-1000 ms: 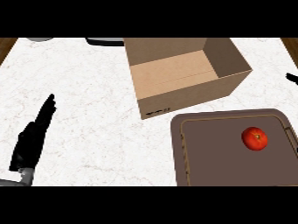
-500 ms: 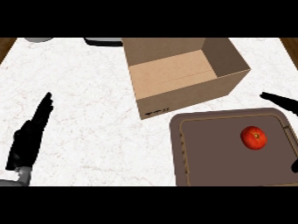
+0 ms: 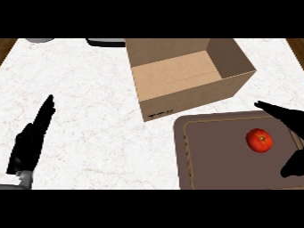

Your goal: Pick the tomato from the tray and place it in the cardboard box

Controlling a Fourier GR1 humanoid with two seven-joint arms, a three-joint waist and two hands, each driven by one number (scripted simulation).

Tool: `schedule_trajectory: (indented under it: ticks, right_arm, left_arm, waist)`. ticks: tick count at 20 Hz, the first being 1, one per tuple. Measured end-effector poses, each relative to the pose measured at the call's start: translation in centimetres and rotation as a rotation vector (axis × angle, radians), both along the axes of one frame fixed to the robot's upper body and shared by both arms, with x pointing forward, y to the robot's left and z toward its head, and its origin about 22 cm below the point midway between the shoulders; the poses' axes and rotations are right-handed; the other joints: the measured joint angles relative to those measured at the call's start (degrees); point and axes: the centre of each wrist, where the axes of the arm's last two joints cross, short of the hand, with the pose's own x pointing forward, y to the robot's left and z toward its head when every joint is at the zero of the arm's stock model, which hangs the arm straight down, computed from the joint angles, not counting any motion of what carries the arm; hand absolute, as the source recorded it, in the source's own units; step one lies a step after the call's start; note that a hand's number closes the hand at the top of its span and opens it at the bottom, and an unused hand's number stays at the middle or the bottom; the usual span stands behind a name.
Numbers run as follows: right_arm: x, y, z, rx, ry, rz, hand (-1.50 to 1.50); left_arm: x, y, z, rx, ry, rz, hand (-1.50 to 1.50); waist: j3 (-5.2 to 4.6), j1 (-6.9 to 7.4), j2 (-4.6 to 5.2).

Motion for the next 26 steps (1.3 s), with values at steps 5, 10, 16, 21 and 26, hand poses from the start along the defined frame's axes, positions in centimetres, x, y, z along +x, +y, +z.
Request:
schedule_trajectory:
  ticks: [5,10,16,21,26]
  right_arm:
    - [0.1,-0.1,-1.3,-0.028,0.017,-0.016,-1.5]
    - [0.0,-1.0,-1.7,-0.034,0.019,-0.015,-1.5]
    - [0.0,0.3,-3.0,-0.023,0.006,-0.017,-1.5]
    - [0.1,0.5,-3.9,-0.014,0.005,-0.022,-1.5]
    - [-0.2,1.1,-4.3,-0.008,0.007,-0.026,-1.5]
  left_arm:
    - [-0.2,-0.3,-0.4,-0.002,0.001,-0.001,0.0]
    - [0.5,0.2,0.5,0.001,-0.003,0.01,0.0]
    - [-0.2,0.3,-0.5,0.0,-0.004,0.008,0.0]
    - [0.0,-0.1,-0.4,-0.003,-0.007,0.007,0.0]
    - [-0.1,0.7,-0.6,0.001,-0.005,0.008,0.0]
  waist:
    - [0.01,-0.04,0.01]
    - [0.01,-0.11,0.01]
    - [0.0,-0.08,0.01]
    - [0.01,-0.07,0.01]
    - [0.02,-0.09,0.02]
